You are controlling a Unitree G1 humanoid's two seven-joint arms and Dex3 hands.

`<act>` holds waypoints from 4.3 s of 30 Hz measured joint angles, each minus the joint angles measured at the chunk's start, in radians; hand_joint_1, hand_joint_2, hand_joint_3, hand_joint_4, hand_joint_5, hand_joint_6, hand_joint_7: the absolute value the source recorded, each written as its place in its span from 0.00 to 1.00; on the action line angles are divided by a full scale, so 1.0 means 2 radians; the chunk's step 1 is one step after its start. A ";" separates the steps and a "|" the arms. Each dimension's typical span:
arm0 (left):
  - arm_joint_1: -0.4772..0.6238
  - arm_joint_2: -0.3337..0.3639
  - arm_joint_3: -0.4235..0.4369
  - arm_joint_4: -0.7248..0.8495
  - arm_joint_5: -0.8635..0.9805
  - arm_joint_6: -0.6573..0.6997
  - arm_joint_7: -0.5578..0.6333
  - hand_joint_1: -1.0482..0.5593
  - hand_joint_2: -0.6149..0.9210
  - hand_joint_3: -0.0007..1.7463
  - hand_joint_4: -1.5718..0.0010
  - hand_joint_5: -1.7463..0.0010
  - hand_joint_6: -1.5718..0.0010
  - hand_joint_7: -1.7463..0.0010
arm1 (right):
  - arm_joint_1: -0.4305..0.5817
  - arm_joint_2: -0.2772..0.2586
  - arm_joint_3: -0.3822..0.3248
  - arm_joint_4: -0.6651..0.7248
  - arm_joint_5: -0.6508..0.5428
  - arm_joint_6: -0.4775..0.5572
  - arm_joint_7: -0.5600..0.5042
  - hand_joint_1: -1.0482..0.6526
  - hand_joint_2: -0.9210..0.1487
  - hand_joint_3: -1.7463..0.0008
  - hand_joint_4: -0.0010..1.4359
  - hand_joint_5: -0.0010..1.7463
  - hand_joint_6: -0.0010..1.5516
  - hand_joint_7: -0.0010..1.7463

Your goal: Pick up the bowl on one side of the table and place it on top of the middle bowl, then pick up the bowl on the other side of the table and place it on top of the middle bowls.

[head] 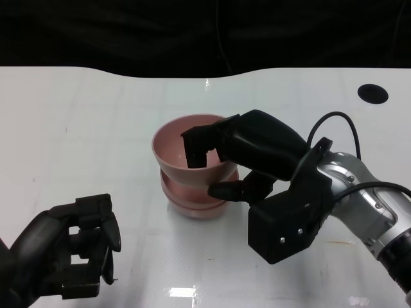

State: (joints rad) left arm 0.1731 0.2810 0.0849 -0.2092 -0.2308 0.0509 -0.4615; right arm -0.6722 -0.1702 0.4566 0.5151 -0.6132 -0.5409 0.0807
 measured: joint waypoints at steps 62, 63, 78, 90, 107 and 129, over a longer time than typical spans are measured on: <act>0.004 -0.008 -0.007 -0.009 0.012 -0.003 0.003 0.78 0.75 0.78 0.49 0.04 0.53 0.11 | -0.082 0.058 0.087 0.240 -0.088 -0.011 -0.166 0.47 0.15 0.71 0.60 1.00 0.39 1.00; 0.005 -0.008 -0.007 -0.010 0.013 -0.002 0.003 0.78 0.75 0.78 0.49 0.04 0.53 0.11 | -0.082 0.059 0.088 0.242 -0.089 -0.010 -0.170 0.47 0.15 0.71 0.60 1.00 0.39 1.00; 0.006 -0.009 -0.008 -0.011 0.013 -0.003 0.004 0.77 0.72 0.80 0.49 0.03 0.53 0.11 | -0.102 0.066 0.099 0.258 -0.089 0.041 -0.085 0.05 0.00 0.69 0.01 0.00 0.03 0.00; 0.006 -0.010 -0.008 -0.011 0.013 -0.011 0.004 0.77 0.73 0.79 0.50 0.03 0.53 0.11 | -0.093 0.060 0.134 0.248 -0.124 0.046 -0.124 0.01 0.00 0.57 0.00 0.00 0.00 0.00; 0.004 -0.011 -0.008 -0.005 0.014 -0.011 0.005 0.79 0.74 0.78 0.48 0.03 0.53 0.11 | -0.057 0.014 0.107 0.167 -0.094 0.015 -0.136 0.10 0.00 0.72 0.04 0.01 0.07 0.03; 0.001 -0.032 -0.004 -0.001 0.042 -0.023 0.053 0.78 0.77 0.74 0.52 0.02 0.53 0.10 | 0.332 -0.008 -0.213 -0.256 0.487 0.201 0.070 0.49 0.00 0.88 0.71 0.57 0.81 0.07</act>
State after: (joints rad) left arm 0.1754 0.2160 0.0775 -0.2104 -0.1463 0.0047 -0.3547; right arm -0.0084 -0.1852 0.0297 0.0034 0.3603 -0.1398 0.2209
